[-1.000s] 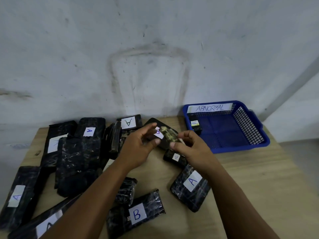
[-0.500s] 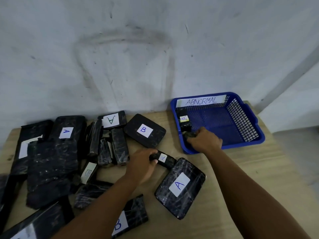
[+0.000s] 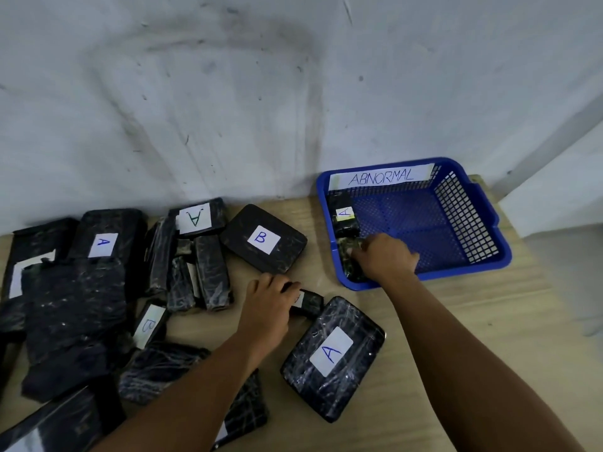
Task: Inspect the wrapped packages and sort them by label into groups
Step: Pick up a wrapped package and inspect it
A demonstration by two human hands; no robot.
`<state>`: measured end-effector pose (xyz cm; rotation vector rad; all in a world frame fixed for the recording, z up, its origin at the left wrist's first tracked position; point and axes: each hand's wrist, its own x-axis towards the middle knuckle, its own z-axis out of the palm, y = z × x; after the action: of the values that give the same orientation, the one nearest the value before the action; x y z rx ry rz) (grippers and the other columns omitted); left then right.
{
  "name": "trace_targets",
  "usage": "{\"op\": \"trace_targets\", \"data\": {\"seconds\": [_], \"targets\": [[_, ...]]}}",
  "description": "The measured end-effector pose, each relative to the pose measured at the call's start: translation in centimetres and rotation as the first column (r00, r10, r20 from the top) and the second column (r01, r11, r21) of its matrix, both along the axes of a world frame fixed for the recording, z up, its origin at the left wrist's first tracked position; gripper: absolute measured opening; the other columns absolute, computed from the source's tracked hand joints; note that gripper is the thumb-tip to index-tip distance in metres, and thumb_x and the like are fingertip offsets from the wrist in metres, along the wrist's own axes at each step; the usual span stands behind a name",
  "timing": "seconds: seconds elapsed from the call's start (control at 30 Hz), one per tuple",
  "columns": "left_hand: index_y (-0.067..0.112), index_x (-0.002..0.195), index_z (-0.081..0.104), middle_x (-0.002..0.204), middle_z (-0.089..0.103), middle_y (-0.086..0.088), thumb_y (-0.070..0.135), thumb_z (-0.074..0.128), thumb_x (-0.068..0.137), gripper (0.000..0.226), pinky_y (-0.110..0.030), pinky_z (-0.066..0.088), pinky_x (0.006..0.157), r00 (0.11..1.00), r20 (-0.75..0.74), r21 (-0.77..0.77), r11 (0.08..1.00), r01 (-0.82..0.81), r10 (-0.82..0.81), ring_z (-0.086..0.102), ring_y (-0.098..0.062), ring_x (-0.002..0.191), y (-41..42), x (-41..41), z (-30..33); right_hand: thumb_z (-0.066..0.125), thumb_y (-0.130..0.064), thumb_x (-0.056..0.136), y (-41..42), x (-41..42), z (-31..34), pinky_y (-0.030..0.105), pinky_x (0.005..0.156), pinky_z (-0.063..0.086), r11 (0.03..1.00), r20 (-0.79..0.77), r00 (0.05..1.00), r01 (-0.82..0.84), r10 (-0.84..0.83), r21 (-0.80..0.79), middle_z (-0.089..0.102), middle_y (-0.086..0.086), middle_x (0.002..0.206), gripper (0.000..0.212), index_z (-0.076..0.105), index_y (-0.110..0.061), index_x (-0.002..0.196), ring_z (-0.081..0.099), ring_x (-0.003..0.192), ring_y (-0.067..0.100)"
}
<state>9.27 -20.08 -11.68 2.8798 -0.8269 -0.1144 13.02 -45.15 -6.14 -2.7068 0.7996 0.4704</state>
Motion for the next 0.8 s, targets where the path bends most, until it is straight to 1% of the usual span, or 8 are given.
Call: {"op": "trace_targets", "data": {"seconds": [0.13, 0.2, 0.27, 0.33, 0.43, 0.57, 0.7, 0.8], "targets": [[0.023, 0.114, 0.074, 0.106, 0.063, -0.002, 0.021, 0.090, 0.054, 0.063, -0.045, 0.050, 0.078, 0.988, 0.002, -0.058, 0.986, -0.154, 0.154, 0.061, -0.031, 0.095, 1.7, 0.0, 0.5, 0.063, -0.042, 0.098, 2.1, -2.8, 1.4, 0.056, 0.108, 0.036, 0.994, 0.430, 0.898, 0.067, -0.097, 0.084, 0.056, 0.011, 0.146, 0.042, 0.065, -0.020, 0.134, 0.041, 0.139, 0.038], [0.022, 0.110, 0.074, 0.104, 0.064, -0.004, 0.023, 0.093, 0.051, 0.062, -0.045, 0.050, 0.077, 0.975, 0.037, -0.149, 0.966, -0.210, 0.218, 0.060, -0.034, 0.093, 3.0, 0.3, 1.6, 0.069, -0.032, 0.096, 4.3, -4.3, 2.3, 0.054, 0.101, 0.042, 0.992, 0.644, 0.759, 0.018, -0.097, 0.128, 0.060, 0.012, 0.139, 0.036, 0.069, -0.017, 0.128, 0.049, 0.130, 0.037], [0.019, 0.112, 0.073, 0.105, 0.063, -0.005, 0.023, 0.089, 0.056, 0.058, -0.044, 0.050, 0.079, 0.954, 0.089, -0.275, 0.927, -0.254, 0.288, 0.058, -0.035, 0.095, 4.5, 0.7, 3.5, 0.072, -0.026, 0.096, 7.4, -5.8, 3.7, 0.047, 0.094, 0.050, 0.967, 0.725, 0.682, -0.106, -0.099, 0.232, 0.067, 0.008, 0.123, 0.032, 0.070, -0.015, 0.125, 0.060, 0.113, 0.029], [0.018, 0.116, 0.072, 0.107, 0.061, -0.006, 0.028, 0.076, 0.065, 0.052, -0.043, 0.049, 0.081, 0.937, 0.116, -0.399, 0.879, -0.260, 0.330, 0.056, -0.034, 0.097, 5.3, 1.5, 6.2, 0.072, -0.029, 0.098, 10.1, -6.8, 5.2, 0.033, 0.089, 0.055, 0.885, 0.657, 0.735, -0.181, -0.169, 0.430, 0.070, -0.003, 0.110, 0.034, 0.069, -0.017, 0.129, 0.065, 0.100, 0.010], [0.017, 0.125, 0.070, 0.111, 0.060, -0.007, 0.026, 0.070, 0.066, 0.059, -0.042, 0.047, 0.087, 0.935, 0.145, -0.500, 0.839, -0.213, 0.323, 0.053, -0.031, 0.102, 6.7, 1.7, 11.8, 0.070, -0.040, 0.098, 13.8, -7.8, 8.3, 0.007, 0.076, 0.049, 0.683, 0.519, 0.808, -0.212, -0.280, 0.699, 0.070, -0.015, 0.102, 0.040, 0.064, -0.025, 0.135, 0.063, 0.093, -0.013], [0.021, 0.129, 0.070, 0.121, 0.057, -0.004, 0.018, 0.074, 0.070, 0.059, -0.042, 0.042, 0.097, 0.936, 0.183, -0.605, 0.784, -0.134, 0.301, 0.051, -0.028, 0.113, 9.0, 0.6, 18.4, 0.067, -0.039, 0.098, 17.2, -8.0, 12.6, 0.019, 0.084, 0.055, 0.440, 0.510, 0.789, -0.346, -0.341, 0.829, 0.077, -0.013, 0.107, 0.028, 0.067, -0.031, 0.125, 0.071, 0.102, -0.001], [0.027, 0.135, 0.066, 0.129, 0.054, -0.001, 0.027, 0.072, 0.074, 0.061, -0.049, 0.048, 0.100, 0.930, 0.209, -0.673, 0.735, -0.087, 0.302, 0.050, -0.024, 0.120, 11.3, -1.0, 22.7, 0.062, -0.020, 0.104, 19.9, -8.2, 16.7, 0.022, 0.081, 0.057, 0.275, 0.508, 0.761, -0.429, -0.403, 0.861, 0.080, -0.003, 0.110, 0.023, 0.070, -0.017, 0.125, 0.075, 0.102, 0.009], [0.040, 0.150, 0.043, 0.135, 0.051, 0.012, 0.042, 0.084, 0.078, 0.083, -0.022, 0.046, 0.103, 0.953, -0.063, -0.758, 0.607, -0.238, 0.295, 0.052, 0.000, 0.124, 13.2, -2.7, 26.0, 0.058, -0.011, 0.105, 21.8, -8.6, 19.2, 0.020, 0.074, 0.058, 0.174, 0.494, 0.742, -0.470, -0.454, 0.866, 0.080, 0.005, 0.107, 0.023, 0.069, -0.007, 0.124, 0.076, 0.096, 0.013]]}}
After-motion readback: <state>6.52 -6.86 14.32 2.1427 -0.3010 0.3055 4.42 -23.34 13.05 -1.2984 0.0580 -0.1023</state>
